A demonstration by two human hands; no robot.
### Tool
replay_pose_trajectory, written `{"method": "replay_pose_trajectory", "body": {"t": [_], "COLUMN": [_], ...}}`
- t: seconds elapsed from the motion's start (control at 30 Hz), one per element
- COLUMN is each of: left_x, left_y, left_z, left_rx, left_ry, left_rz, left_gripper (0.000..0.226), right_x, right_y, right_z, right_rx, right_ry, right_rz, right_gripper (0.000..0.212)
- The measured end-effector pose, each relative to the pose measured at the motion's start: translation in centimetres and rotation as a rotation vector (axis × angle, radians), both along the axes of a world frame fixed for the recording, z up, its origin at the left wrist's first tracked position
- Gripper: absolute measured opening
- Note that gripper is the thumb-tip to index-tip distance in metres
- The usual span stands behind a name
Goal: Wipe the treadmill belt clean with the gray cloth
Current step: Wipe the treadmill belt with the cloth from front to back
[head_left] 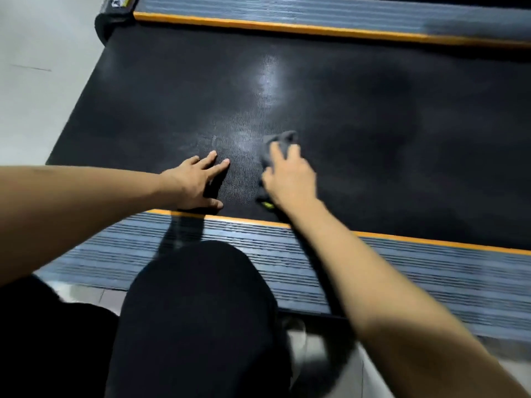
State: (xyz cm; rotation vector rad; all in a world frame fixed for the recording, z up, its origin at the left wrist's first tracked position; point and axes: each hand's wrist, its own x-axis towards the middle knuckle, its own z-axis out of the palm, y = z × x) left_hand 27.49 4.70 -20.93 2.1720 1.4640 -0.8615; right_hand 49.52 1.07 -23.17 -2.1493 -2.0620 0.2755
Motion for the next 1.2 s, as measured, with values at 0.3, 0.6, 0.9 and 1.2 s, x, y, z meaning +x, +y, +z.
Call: {"method": "replay_pose_trajectory", "body": {"t": [0.3,0.6,0.9,1.2], "left_x": [-0.3,-0.4,-1.5,-4.0], "left_y": [-0.2,-1.5,-2.5,-0.9], "left_z": [0.1,0.3,0.0,-0.2], "left_rx": [0.039,0.044,0.164,0.335], "left_ry": [-0.084,-0.202,-0.244,-0.214], "left_rz": [0.097,0.149,0.103,-0.065], "left_gripper": [0.126,0.115,0.105,0.071], "right_x": [1.0,7.5,-9.0,-8.4], "right_y": [-1.8,-4.2,-2.2,5.3], "right_z": [0.7,2.6,1.0,-1.1], "right_rx": [-0.118,-0.257,-0.177,-0.006], "right_ry": [0.039,-0.121,-0.039,-0.069], "right_rz": [-0.053,-0.529,0.028,-0.089], "right_gripper": [0.059,0.059,0.062,0.061]}}
